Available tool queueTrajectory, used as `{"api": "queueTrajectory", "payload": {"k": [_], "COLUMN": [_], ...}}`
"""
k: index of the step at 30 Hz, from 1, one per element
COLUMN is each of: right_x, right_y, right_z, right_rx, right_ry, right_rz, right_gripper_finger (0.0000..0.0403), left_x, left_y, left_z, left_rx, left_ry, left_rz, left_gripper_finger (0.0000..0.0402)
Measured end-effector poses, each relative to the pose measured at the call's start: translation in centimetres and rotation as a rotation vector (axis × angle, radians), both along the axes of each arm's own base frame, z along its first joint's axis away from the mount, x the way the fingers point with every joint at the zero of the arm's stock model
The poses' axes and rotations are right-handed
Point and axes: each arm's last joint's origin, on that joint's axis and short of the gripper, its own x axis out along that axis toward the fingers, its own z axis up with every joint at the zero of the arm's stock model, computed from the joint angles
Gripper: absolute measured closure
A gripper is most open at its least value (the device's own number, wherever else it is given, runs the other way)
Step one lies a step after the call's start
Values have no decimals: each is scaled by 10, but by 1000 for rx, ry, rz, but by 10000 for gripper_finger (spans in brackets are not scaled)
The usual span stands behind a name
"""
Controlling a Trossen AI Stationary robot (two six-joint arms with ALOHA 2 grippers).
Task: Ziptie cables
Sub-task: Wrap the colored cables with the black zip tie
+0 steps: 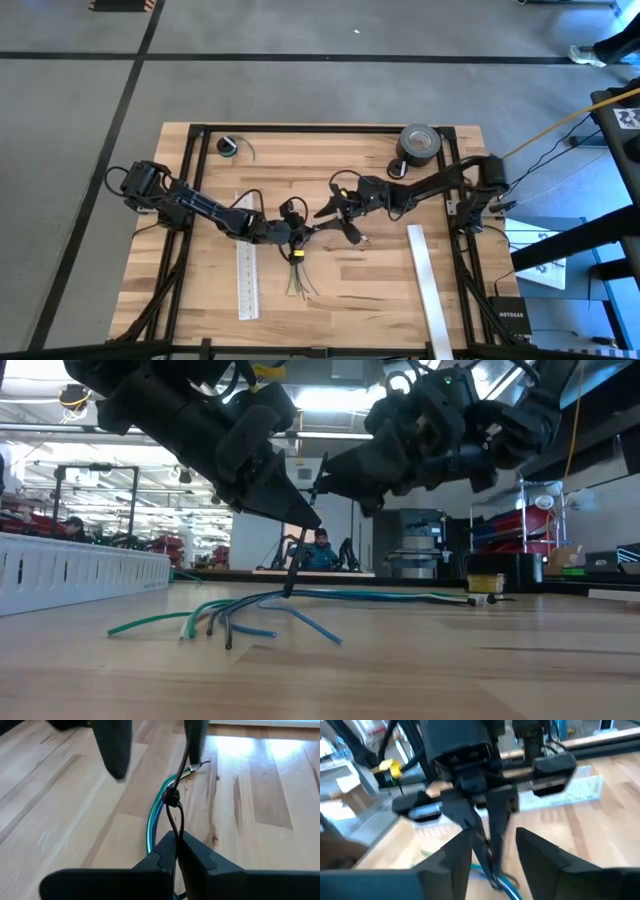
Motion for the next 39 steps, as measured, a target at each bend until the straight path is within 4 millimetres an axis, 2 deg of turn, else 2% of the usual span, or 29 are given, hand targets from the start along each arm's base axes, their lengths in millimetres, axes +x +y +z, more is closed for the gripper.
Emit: {"api": "queueTrajectory", "payload": {"k": [3, 7, 17, 29, 39], "right_x": [-8, -12, -3, -4, -4], "right_y": [-3, 3, 29, 30, 29], "right_z": [6, 3, 15, 13, 12], "right_rx": [-50, -81, -279, -288, -285], "right_ry": [67, 130, -72, -58, -42], "right_rz": [24, 54, -42, -56, -56], "right_gripper_finger": [242, 243, 265, 314, 319], "left_x": [0, 0, 1, 1, 1], "left_y": [0, 0, 0, 0, 0], "left_z": [0, 0, 1, 1, 1], "left_rx": [1, -1, -14, -25, -29], "left_ry": [0, -2, -13, -17, -19], "left_rz": [-1, 0, 4, 11, 13], "left_gripper_finger": [401, 401, 401, 402, 402]}}
